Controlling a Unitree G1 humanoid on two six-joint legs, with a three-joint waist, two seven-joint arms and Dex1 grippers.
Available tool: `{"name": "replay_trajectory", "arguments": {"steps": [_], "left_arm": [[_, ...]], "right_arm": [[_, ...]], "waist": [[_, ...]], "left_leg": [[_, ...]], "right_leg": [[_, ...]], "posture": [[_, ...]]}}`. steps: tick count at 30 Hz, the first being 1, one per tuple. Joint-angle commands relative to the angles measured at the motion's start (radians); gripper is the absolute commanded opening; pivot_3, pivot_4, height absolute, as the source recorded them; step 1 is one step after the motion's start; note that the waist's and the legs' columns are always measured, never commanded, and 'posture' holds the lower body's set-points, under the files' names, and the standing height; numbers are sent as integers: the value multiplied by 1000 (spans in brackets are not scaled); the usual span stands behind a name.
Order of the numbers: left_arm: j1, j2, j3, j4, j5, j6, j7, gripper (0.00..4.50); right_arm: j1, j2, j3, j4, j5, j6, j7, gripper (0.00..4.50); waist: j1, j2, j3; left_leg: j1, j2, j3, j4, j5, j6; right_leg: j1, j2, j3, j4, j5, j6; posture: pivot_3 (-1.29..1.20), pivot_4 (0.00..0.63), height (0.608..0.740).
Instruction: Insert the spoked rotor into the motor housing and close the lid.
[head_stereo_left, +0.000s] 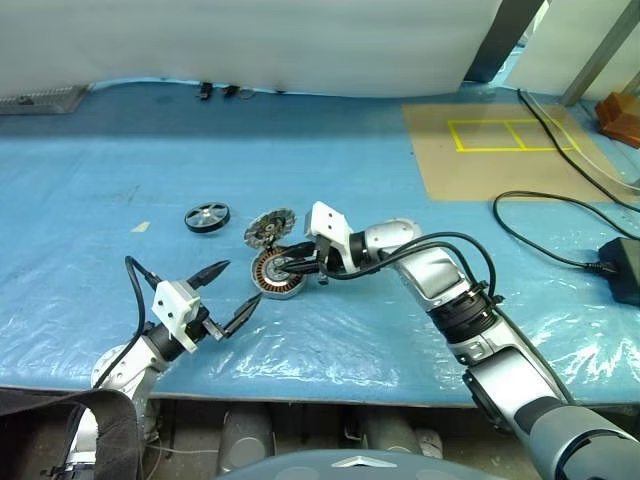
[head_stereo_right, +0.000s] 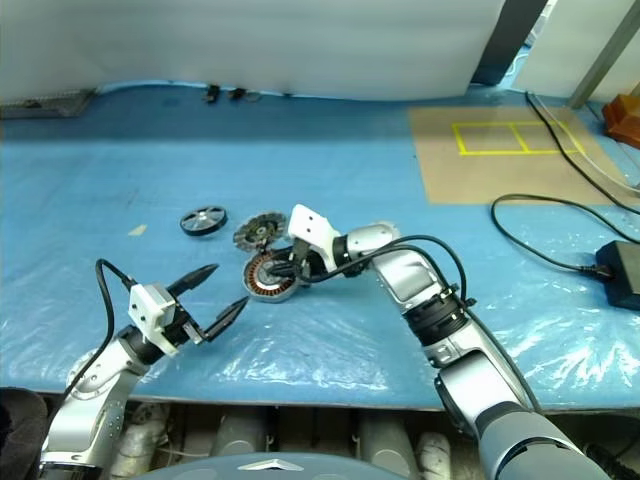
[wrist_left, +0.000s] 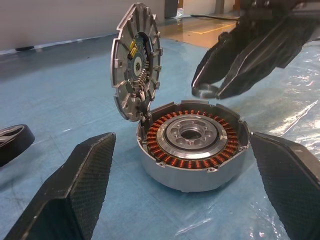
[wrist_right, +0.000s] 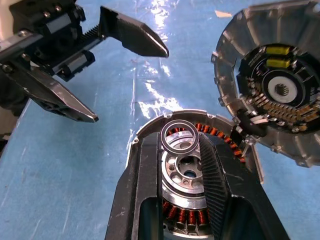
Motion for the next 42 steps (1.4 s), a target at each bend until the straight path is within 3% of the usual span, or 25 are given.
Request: {"name": "replay_trajectory", "arguments": {"steps": [1, 19, 42], "left_arm": [[-2, -1, 2, 2, 5, -33, -2, 4500], [-14, -10, -7, 14, 12, -40, 2, 4500], [-36, -9, -19, 8, 15, -25, 14, 4500]], "right_arm": [[-26, 21, 7, 10, -18, -18, -17, 659], [-32, 78, 14, 150, -96, -103, -47, 659], [-41, 60, 17, 206, -147, -166, -24, 659]], "waist": [[0, 0, 0], [-1, 0, 0], [0, 0, 0]], "left_leg": [[0, 0, 0, 0, 0, 0], [0, 0, 0, 0, 0, 0], [0, 0, 0, 2, 0, 0]], "right_leg": [[0, 0, 0, 0, 0, 0], [0, 0, 0, 1, 0, 0], [0, 0, 0, 2, 0, 0]], "posture": [[0, 150, 740], [0, 150, 740], [0, 150, 740]]}}
